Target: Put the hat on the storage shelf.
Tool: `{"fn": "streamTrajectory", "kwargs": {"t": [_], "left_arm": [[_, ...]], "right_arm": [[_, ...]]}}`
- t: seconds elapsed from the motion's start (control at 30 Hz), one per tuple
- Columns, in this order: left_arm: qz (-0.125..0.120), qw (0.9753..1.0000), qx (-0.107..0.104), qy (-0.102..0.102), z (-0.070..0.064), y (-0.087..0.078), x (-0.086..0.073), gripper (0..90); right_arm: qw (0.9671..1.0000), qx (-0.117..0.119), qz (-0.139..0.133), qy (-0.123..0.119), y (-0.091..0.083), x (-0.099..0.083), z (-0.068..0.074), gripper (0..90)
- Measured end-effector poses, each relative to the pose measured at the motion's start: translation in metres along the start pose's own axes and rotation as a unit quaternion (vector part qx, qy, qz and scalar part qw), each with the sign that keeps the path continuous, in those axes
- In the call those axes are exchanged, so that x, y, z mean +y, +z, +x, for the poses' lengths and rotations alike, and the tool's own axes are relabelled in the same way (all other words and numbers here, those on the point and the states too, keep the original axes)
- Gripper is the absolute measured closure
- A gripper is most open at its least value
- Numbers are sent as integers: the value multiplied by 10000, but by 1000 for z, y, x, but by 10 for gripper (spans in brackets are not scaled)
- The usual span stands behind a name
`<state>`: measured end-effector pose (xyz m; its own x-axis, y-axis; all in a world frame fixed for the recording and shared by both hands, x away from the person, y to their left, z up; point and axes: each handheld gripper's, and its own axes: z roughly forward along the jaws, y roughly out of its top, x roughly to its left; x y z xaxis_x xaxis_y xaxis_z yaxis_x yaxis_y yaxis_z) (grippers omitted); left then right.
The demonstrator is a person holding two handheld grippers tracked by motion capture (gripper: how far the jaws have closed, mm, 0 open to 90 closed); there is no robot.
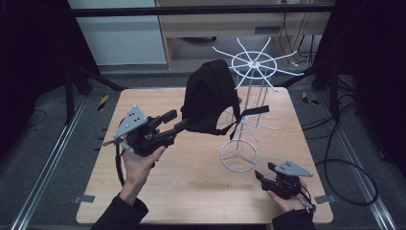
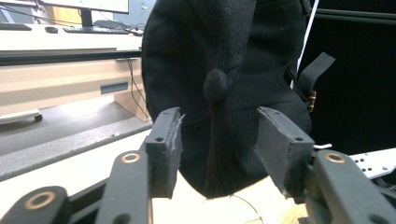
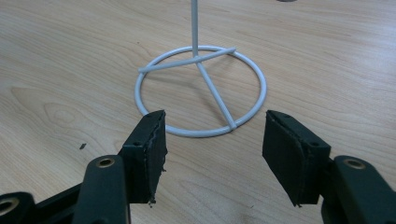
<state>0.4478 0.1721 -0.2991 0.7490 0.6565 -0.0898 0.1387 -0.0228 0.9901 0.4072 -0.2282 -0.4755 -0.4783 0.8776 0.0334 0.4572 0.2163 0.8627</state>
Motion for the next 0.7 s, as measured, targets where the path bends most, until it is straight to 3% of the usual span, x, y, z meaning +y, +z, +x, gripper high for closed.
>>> {"fn": "streamTrajectory", "kwargs": {"t": [0.27, 0.47, 0.57, 0.6, 0.7], "left_arm": [[28, 9997, 231, 47, 8, -30, -21, 414], [318, 9983, 489, -30, 20, -50, -50, 378], [646, 9951, 737, -152, 33, -61, -83, 373], [646, 9951, 737, -152, 33, -61, -83, 370], [889, 9921, 859, -233, 41, -65, -97, 366]], "right_arm": [[10000, -24, -7, 20, 0, 0, 0, 391], [10000, -41, -27, 59, 0, -1, -2, 368], [9999, -41, -20, 91, 0, -1, -2, 363], [9999, -41, -20, 91, 0, -1, -2, 363], [9999, -43, -18, 99, 0, -2, -3, 358]]}}
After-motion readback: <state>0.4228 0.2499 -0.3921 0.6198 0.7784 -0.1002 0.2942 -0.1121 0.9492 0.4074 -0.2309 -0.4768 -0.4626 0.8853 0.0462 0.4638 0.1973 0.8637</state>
